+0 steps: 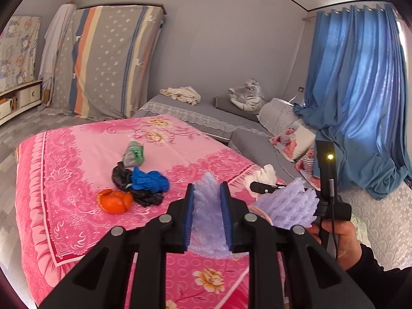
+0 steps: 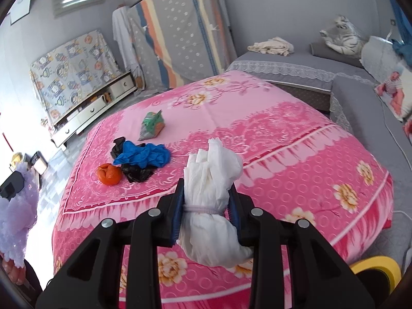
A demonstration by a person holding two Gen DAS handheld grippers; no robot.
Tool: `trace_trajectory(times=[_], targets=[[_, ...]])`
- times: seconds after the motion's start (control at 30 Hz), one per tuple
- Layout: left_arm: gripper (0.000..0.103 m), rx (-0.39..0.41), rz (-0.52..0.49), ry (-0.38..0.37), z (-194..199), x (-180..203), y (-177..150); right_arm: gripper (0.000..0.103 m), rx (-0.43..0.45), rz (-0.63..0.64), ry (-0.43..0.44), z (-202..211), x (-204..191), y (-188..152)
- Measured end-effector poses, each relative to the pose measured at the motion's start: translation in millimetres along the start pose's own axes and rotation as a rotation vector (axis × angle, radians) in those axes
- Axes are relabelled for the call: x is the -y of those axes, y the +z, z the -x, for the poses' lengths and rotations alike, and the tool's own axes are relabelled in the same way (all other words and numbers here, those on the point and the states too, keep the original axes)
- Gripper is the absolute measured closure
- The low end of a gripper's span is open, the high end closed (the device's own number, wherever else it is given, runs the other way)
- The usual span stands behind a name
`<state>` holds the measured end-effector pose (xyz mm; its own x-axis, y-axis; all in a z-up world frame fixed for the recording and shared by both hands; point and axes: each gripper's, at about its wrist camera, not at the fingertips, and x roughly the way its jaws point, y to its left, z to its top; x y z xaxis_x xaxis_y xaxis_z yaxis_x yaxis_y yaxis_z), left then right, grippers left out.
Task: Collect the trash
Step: 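Lift and carry the foam net and white bundle with both tools over the yellow bin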
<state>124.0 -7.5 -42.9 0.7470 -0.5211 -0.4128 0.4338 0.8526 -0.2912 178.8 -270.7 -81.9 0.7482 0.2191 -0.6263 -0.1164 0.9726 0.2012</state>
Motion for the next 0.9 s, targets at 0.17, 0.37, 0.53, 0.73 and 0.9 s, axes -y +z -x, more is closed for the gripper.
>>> trace_trajectory(times=[0.17,0.37,0.53,0.73,0.9], targets=[[0.084,0.004,-0.044,-0.033,0.2,21.3,1.6,0.074,0.032,-0.041,-0.033,16.9,20.1,-5.4],[0.084,-0.003,-0.084,-0.075,-5.4,45.7,2.8,0.074,0.056,-0.084,-0.074,36.3,44.0,-13.6],[0.084,-0.009,-0.111,-0.11,-11.7,64.8,4.1,0.074,0.085,-0.116,-0.126,53.3,65.5,-21.6],[0.084,-0.021,-0.155,-0.153,-21.9,89.7,5.4,0.074,0.125,-0.158,-0.196,75.7,91.3,-32.0],[0.084,-0.038,-0.196,-0.209,-34.1,114.2,2.5,0.074,0.142,-0.206,-0.252,94.6,116.1,-44.0]])
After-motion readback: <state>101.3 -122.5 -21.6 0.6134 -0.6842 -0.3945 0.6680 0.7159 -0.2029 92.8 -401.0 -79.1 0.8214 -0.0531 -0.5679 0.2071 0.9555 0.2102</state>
